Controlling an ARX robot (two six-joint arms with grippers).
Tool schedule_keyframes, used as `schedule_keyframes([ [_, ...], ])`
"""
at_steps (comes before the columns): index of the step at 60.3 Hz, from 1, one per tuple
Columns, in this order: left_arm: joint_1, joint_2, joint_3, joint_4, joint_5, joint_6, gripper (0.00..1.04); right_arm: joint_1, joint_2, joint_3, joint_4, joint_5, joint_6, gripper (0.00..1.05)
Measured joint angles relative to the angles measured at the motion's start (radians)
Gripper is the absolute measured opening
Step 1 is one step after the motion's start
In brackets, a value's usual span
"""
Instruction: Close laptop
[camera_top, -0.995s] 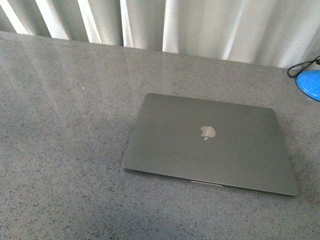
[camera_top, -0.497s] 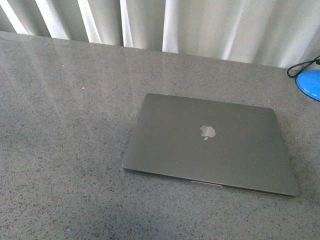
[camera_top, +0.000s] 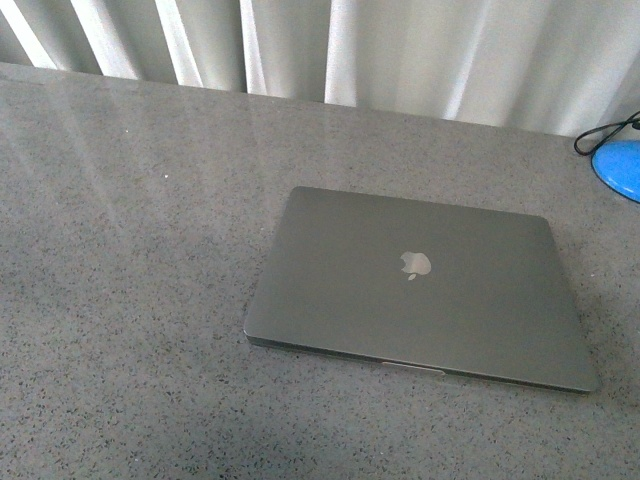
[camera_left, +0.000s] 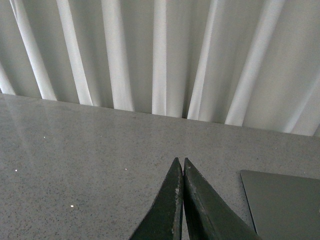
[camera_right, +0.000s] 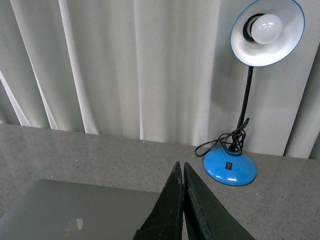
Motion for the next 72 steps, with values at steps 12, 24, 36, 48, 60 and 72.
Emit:
schedule_keyframes([
  [12,0.000,-0.071,0.000,-0.071,0.000,0.000,0.04,0.000,-0.063,0.000,-0.064,0.002,0.000,0.01],
  [24,0.000,-0.127,0.000,-0.125,0.000,0.000,0.04,0.000,-0.206,0.000,-0.242,0.002,0.000,0.01],
  [36,0.000,-0.298,0.000,-0.300,0.001,0.000,0.04,0.000,-0.264,0.000,-0.270,0.002,0.001,0.01],
  [48,0.000,-0.298,0.000,-0.305,0.000,0.000,0.19,0.000,-0.264,0.000,-0.271,0.003,0.001,0.18],
  [60,0.000,-0.298,0.000,-0.305,0.000,0.000,0.57,0.000,-0.264,0.000,-0.271,0.002,0.000,0.55],
  [72,0.000,-0.298,0.000,-0.305,0.000,0.000,0.92,0.000,-0.264,0.000,-0.271,0.003,0.001,0.91],
])
